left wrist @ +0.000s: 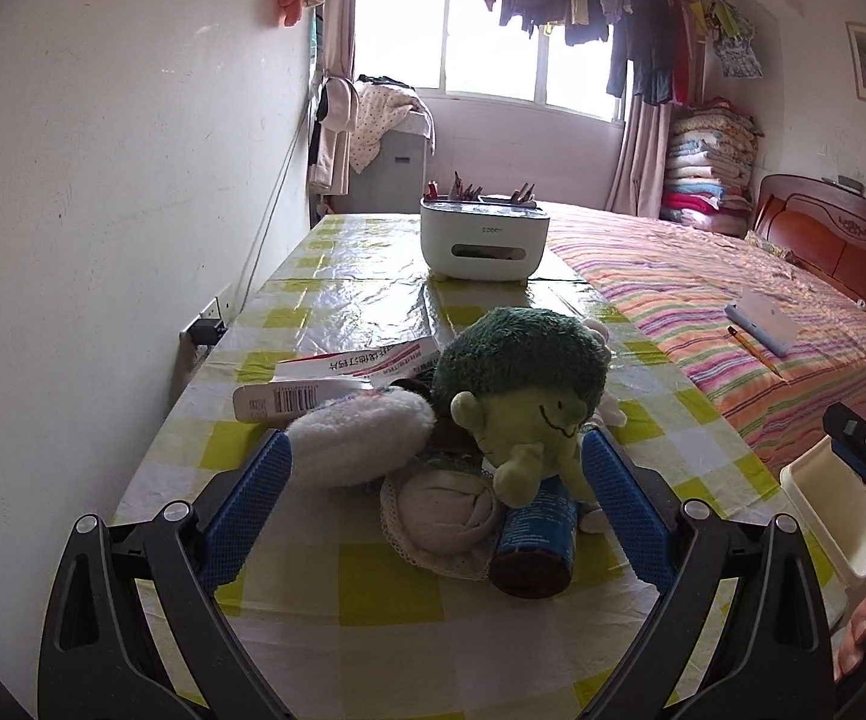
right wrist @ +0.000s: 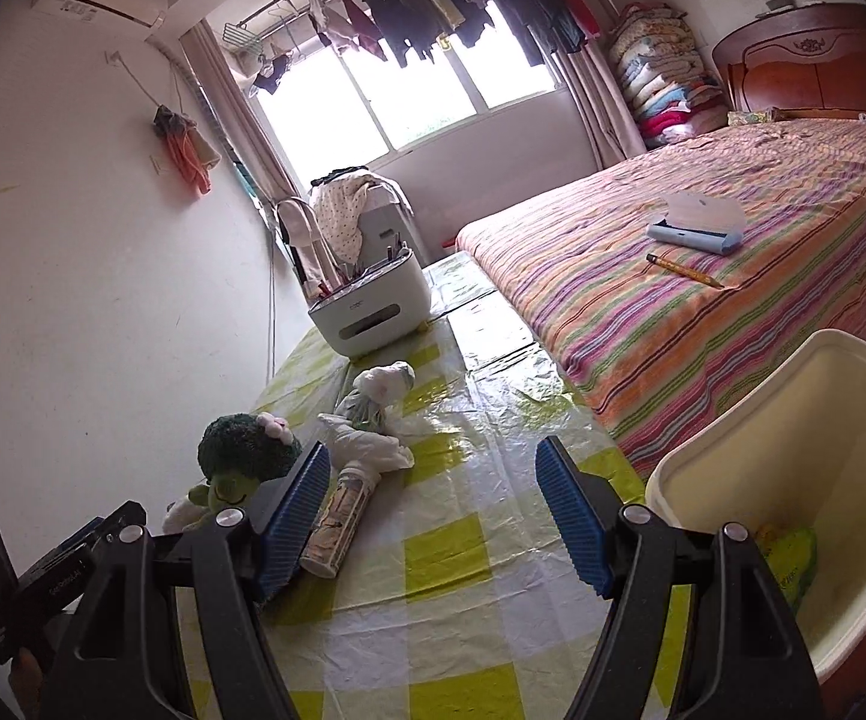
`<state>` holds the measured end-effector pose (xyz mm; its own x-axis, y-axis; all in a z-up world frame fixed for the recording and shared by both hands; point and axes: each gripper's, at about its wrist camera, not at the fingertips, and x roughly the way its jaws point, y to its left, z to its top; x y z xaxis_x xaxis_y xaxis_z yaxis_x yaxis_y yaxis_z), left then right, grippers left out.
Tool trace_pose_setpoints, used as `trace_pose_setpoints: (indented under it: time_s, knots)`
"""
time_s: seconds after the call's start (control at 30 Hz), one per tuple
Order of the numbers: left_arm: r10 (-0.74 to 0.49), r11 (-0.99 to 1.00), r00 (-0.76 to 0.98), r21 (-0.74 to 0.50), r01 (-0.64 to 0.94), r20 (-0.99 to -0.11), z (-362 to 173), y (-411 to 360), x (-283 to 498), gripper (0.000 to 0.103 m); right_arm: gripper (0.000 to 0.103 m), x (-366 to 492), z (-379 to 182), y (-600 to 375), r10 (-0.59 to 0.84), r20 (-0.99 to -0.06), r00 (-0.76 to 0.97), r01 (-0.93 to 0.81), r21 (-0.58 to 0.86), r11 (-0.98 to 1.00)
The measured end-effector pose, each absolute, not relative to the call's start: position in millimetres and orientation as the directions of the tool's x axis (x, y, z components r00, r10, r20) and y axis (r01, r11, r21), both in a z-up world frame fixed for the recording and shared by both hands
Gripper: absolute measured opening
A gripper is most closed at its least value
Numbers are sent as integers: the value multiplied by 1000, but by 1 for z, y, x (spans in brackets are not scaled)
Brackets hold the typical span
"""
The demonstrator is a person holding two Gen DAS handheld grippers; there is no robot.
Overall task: Collect trash
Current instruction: 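Return both tools to the table toward the broccoli plush, then grasp the broccoli plush with right tool while left grasps white fluffy plush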
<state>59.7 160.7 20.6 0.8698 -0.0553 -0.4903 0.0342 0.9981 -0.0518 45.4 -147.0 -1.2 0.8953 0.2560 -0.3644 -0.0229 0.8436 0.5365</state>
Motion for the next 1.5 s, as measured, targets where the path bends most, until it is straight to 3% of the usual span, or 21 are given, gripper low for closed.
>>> trace_pose_setpoints:
  time_s: [0.23, 0.6, 0.97, 1.17, 1.27, 1.37, 1.5]
  knots:
    - [-21, 991, 833, -123, -57, -553, 12, 205, 77, 96, 69, 76, -4, -106, 382, -399, 834, -113, 553, 825]
    - [-96, 945, 783, -303, -122, -614, -1, 252, 104, 96, 69, 131, 0, -47, 573, -406, 712, -220, 646, 731]
    - [-94, 938, 777, -316, -140, -622, 1, 257, 109, 96, 89, 199, -22, -19, 626, -426, 653, -165, 727, 667]
    - [-103, 929, 761, -336, -157, -641, -5, 264, 120, 96, 91, 212, -32, -6, 715, -400, 574, -215, 769, 602]
    - [-110, 919, 745, -353, -176, -658, -11, 269, 127, 96, 90, 207, -30, 1, 714, -414, 565, -249, 739, 626]
    - [-118, 909, 729, -368, -193, -674, -18, 271, 133, 96, 76, 199, -21, 0, 694, -419, 586, -280, 699, 658]
    - [-117, 910, 722, -364, -197, -682, -22, 270, 135, 96, 70, 189, -19, -10, 683, -403, 609, -269, 705, 656]
